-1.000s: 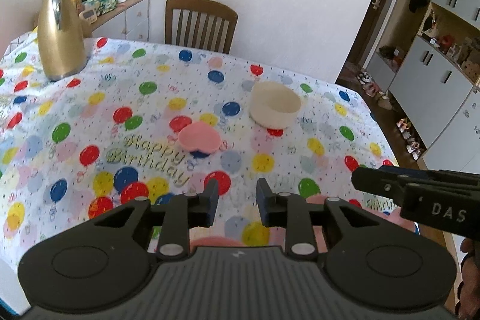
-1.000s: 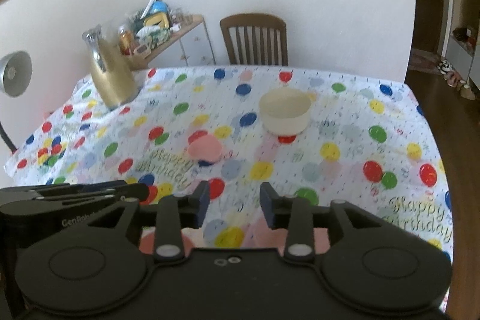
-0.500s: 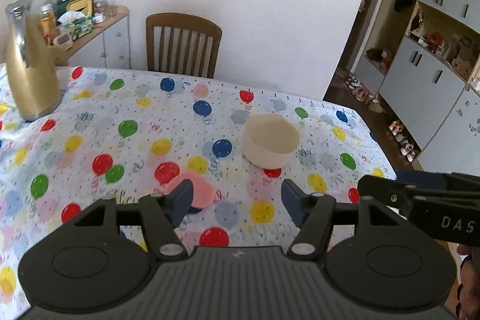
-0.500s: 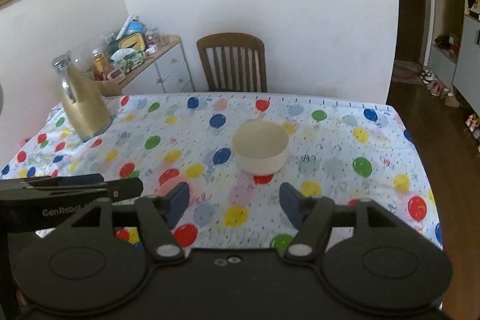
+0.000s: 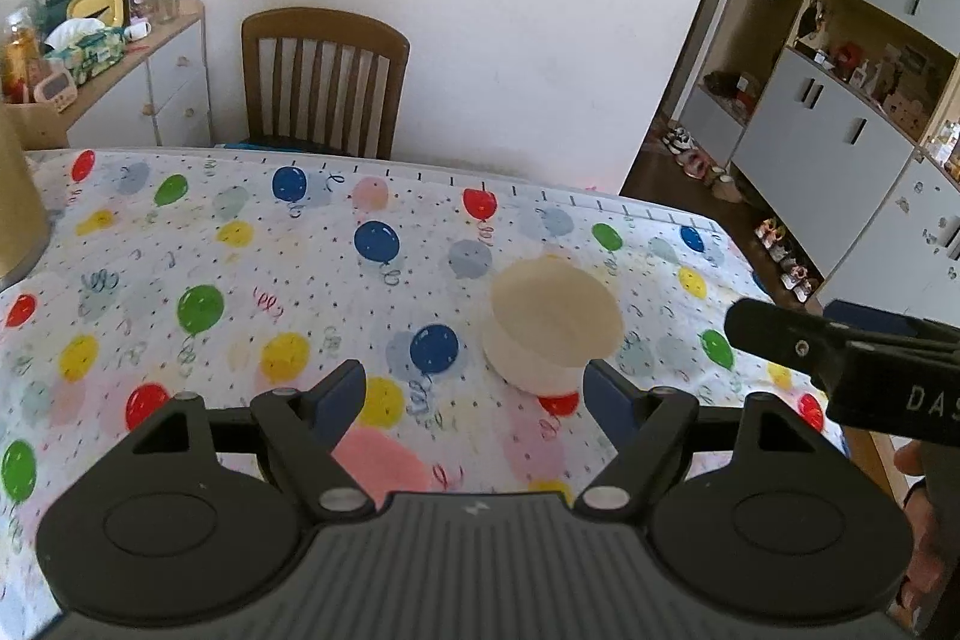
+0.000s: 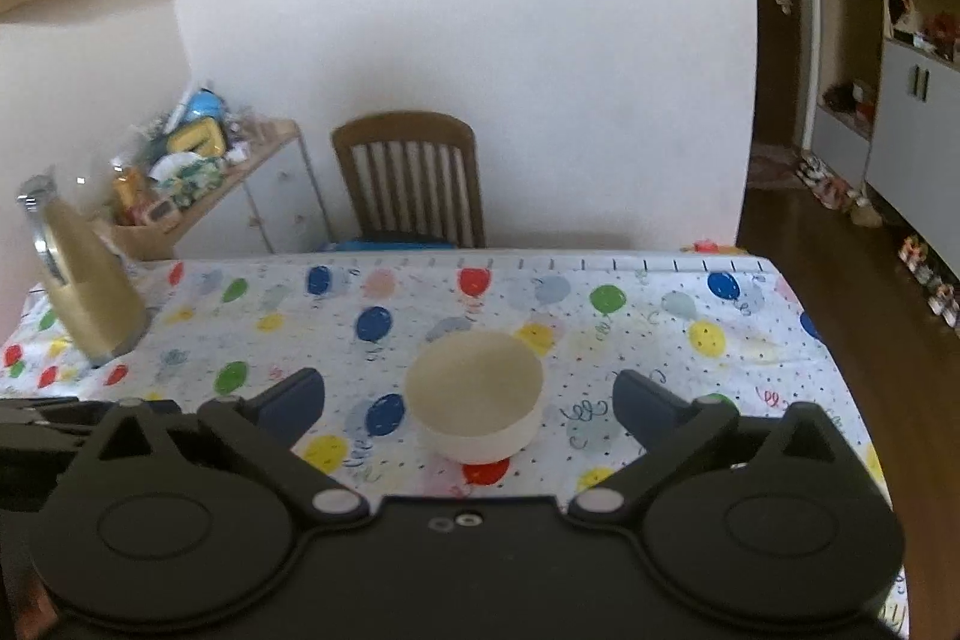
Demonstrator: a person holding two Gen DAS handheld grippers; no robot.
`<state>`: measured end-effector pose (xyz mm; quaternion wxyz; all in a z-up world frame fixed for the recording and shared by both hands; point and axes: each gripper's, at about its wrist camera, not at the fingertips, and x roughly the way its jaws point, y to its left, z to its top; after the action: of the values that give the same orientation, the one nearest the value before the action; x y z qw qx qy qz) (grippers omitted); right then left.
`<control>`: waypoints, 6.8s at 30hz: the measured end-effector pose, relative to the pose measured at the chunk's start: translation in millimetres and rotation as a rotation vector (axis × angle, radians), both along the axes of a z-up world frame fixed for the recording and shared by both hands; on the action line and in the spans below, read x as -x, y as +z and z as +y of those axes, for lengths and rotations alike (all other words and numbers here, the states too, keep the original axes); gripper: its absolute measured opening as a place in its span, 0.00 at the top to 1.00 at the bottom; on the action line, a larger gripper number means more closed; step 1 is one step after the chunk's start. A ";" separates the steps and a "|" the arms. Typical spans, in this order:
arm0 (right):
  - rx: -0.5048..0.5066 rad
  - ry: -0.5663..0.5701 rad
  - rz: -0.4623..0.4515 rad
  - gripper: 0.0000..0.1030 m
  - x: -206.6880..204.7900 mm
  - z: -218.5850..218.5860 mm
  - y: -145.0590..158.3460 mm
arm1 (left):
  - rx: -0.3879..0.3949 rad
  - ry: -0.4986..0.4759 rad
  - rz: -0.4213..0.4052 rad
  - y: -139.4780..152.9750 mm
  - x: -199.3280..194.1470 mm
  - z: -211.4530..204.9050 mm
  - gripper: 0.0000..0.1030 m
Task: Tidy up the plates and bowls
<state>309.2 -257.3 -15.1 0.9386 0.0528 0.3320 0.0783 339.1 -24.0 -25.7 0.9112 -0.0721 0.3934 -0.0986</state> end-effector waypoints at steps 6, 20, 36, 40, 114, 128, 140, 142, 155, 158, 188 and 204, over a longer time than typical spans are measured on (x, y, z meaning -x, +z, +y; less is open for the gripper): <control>0.050 -0.040 0.038 0.01 -36.2 3.1 -21.5 | 0.010 -0.019 0.031 -23.9 -45.4 -1.4 0.23; 0.006 -0.102 0.246 0.18 -99.1 -15.7 -78.6 | 0.007 -0.067 0.088 -72.6 -109.6 -28.8 0.23; -0.036 -0.078 0.317 0.65 -124.8 -7.9 -100.7 | 0.025 -0.064 0.146 -100.2 -136.0 -39.6 0.62; -0.032 -0.054 0.330 0.77 -125.7 -2.8 -104.2 | 0.034 -0.062 0.150 -103.3 -137.2 -40.7 0.72; -0.042 0.168 0.229 0.93 133.4 9.1 7.3 | -0.052 0.109 0.160 19.3 152.6 -31.0 0.90; -0.031 0.266 0.311 0.93 164.9 45.8 -21.1 | -0.073 0.181 0.253 -9.7 199.7 3.1 0.90; -0.022 0.302 0.373 0.93 177.2 65.3 -38.0 | -0.070 0.208 0.314 -28.0 214.1 20.9 0.90; -0.018 0.303 0.375 0.92 179.0 66.9 -39.1 | -0.070 0.208 0.322 -30.9 215.4 21.7 0.90; -0.006 0.290 0.405 0.92 179.2 65.7 -51.8 | -0.053 0.195 0.344 -46.9 212.6 21.0 0.90; -0.008 0.292 0.404 0.92 179.7 65.0 -52.5 | -0.051 0.196 0.346 -48.5 212.0 21.6 0.90; -0.012 0.311 0.253 0.63 159.1 64.8 5.2 | -0.029 0.141 0.189 9.1 191.9 37.2 0.68; -0.039 0.134 0.193 0.15 77.9 94.3 2.5 | -0.002 0.088 0.173 -7.8 97.2 94.6 0.32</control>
<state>231.3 -163.0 -12.7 0.8936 0.0562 0.4221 0.1419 241.9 70.6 -33.5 0.8773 -0.0965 0.4674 -0.0514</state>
